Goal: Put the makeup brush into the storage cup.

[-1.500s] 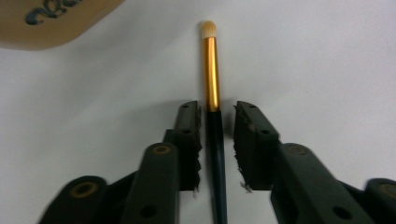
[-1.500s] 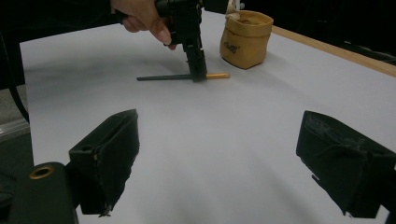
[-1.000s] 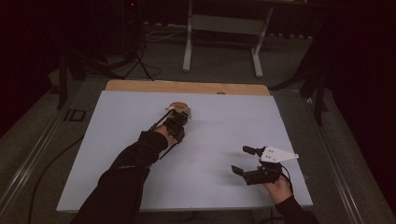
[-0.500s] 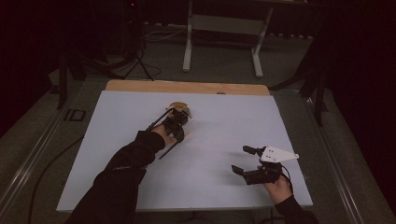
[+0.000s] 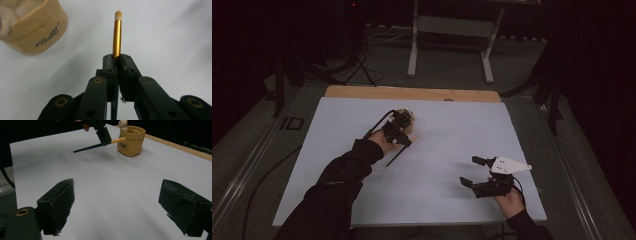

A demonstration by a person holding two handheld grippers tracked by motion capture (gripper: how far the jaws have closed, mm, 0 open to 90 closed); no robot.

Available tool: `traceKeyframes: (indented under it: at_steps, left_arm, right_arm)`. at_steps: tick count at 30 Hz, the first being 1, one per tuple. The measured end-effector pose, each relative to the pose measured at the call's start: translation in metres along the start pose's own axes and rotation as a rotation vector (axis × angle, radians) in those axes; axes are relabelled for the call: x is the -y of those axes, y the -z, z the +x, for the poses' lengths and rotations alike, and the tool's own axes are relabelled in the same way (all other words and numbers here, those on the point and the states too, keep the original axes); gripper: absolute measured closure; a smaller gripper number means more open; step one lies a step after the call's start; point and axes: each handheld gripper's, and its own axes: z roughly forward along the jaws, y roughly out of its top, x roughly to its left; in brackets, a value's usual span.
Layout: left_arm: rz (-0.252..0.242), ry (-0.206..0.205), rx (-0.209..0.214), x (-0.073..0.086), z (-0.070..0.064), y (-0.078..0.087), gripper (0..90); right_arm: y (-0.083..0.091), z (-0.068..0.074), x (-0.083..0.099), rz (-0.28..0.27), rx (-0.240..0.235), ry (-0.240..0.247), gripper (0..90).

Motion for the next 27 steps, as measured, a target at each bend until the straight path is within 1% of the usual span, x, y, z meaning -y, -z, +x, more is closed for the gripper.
traceKeyframes:
  at_steps: [3, 6, 7, 8, 10, 11, 13, 14, 16, 18, 19, 21, 25, 26, 27]
  left_arm:
    - [-0.044, 0.001, 0.015, 0.002, 0.001, 0.006, 84.2]
    - [-0.088, -0.009, 0.032, 0.004, 0.002, 0.012, 84.1]
    - [-0.107, -0.022, 0.045, 0.005, 0.001, 0.014, 84.1]
    - [-0.116, -0.025, 0.039, 0.006, 0.0, 0.015, 84.1]
    - [-0.156, -0.064, 0.038, 0.008, -0.002, 0.019, 84.1]
    - [-0.167, -0.07, 0.03, 0.008, -0.003, 0.022, 84.1]
    - [-0.21, -0.082, 0.039, 0.01, -0.005, 0.026, 84.1]
    - [-0.215, -0.083, 0.034, 0.01, -0.006, 0.028, 84.2]
    - [-0.255, -0.087, 0.036, 0.012, -0.008, 0.031, 84.1]
    - [-0.258, -0.089, 0.039, 0.012, -0.008, 0.032, 84.2]
    - [-0.3, -0.098, 0.037, 0.014, -0.01, 0.035, 84.2]
    - [-0.334, -0.097, 0.041, 0.016, -0.01, 0.037, 84.1]
    - [-0.381, -0.094, 0.04, 0.018, -0.01, 0.042, 84.1]
    - [-0.396, -0.093, 0.033, 0.018, -0.01, 0.043, 84.1]
    - [-0.4, -0.087, 0.033, 0.018, -0.01, 0.044, 84.1]
  right_arm:
    - [0.0, 0.0, 0.0, -0.001, 0.001, -0.002, 13.2]
    - [0.0, 0.0, 0.0, -0.001, 0.0, -0.001, 13.2]
    - [0.0, 0.0, 0.0, -0.001, 0.0, -0.001, 13.2]
    - [0.0, 0.0, 0.0, -0.001, 0.0, -0.002, 13.2]
    - [0.0, 0.0, 0.0, -0.001, 0.0, -0.002, 13.2]
    - [0.0, 0.0, 0.0, -0.001, 0.0, -0.002, 13.2]
    - [0.0, 0.0, 0.0, -0.002, 0.001, -0.002, 13.2]
    - [0.0, 0.0, 0.0, -0.001, 0.001, -0.003, 13.2]
    - [0.0, 0.0, 0.0, 0.0, 0.001, -0.003, 13.2]
    - [0.0, 0.0, 0.0, -0.001, 0.003, -0.002, 13.2]
    - [0.0, 0.0, 0.0, -0.002, 0.002, -0.001, 13.2]
    - [0.0, 0.0, 0.0, -0.001, 0.002, -0.001, 13.2]
    - [0.0, 0.0, 0.0, -0.001, 0.003, -0.002, 13.2]
    - [0.0, 0.0, 0.0, -0.001, 0.003, -0.001, 13.2]
    - [0.0, 0.0, 0.0, -0.001, 0.004, 0.001, 13.2]
